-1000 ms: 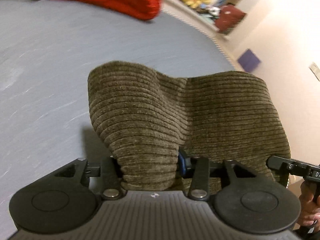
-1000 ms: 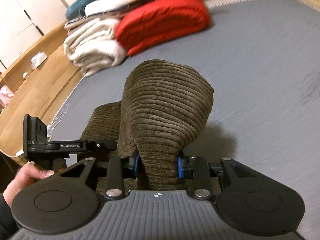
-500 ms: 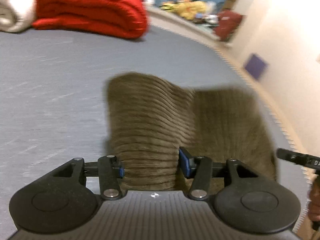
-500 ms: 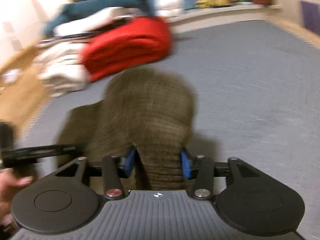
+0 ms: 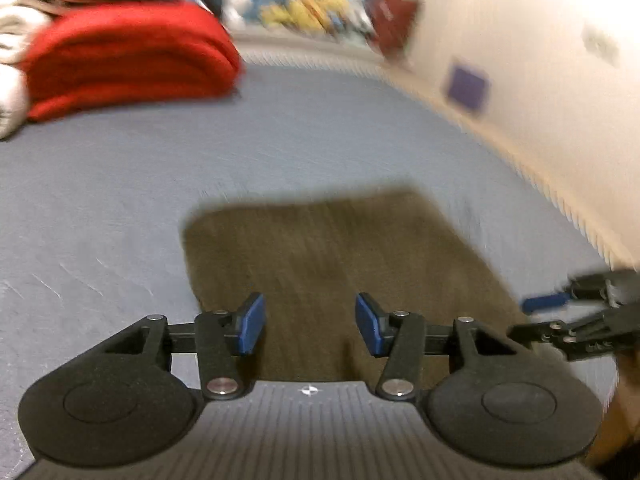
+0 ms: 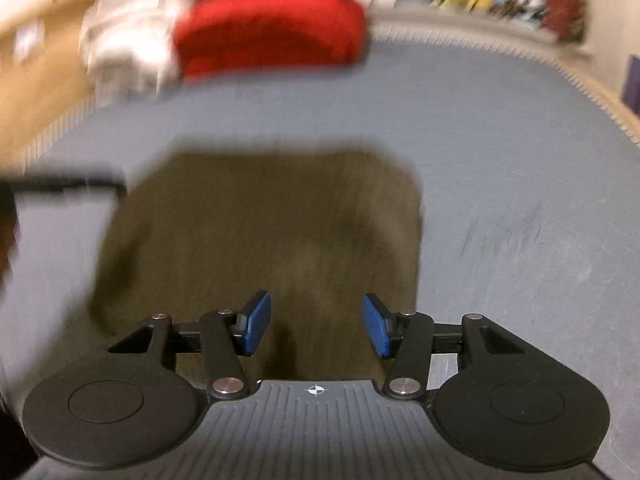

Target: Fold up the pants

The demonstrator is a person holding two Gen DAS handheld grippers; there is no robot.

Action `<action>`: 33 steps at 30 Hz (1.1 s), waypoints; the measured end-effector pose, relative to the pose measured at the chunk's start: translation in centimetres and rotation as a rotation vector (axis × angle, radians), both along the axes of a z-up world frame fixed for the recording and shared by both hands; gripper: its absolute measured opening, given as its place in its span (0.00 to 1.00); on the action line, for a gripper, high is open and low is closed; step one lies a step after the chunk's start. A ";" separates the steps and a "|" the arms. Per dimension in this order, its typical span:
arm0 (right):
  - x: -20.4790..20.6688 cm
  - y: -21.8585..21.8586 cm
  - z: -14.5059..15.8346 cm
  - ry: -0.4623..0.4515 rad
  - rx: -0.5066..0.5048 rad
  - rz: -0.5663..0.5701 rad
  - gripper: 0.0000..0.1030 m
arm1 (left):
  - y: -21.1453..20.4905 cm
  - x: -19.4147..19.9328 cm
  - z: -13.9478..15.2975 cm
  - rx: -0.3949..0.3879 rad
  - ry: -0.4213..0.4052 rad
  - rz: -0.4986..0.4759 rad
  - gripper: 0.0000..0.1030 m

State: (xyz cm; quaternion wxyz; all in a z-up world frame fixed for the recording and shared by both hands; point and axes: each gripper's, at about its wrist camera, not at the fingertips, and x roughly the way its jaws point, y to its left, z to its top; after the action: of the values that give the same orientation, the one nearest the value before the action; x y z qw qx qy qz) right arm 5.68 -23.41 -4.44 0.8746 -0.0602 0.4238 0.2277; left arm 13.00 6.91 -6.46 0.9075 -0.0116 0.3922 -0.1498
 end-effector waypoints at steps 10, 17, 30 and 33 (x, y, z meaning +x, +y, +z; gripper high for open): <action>-1.9 0.7 -0.3 -0.017 -0.062 0.028 0.58 | -0.7 -0.2 -0.9 0.099 0.047 0.108 0.59; -3.8 1.4 2.9 -0.153 -0.068 -0.137 0.83 | -3.8 -4.4 2.5 0.062 -0.056 0.295 0.87; -7.5 3.2 2.7 -0.084 -0.015 -0.357 0.95 | -7.0 -8.7 0.4 0.087 0.070 0.402 1.00; -7.4 3.6 2.6 -0.097 -0.039 -0.355 0.96 | -6.7 -8.3 -0.1 0.077 0.082 0.405 1.00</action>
State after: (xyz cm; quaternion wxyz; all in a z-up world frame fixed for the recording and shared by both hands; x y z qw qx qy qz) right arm -1.74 -19.83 -1.85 0.9192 -0.0122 0.3892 0.0584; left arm 4.70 0.24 -6.56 0.9021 -0.0615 0.4239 0.0517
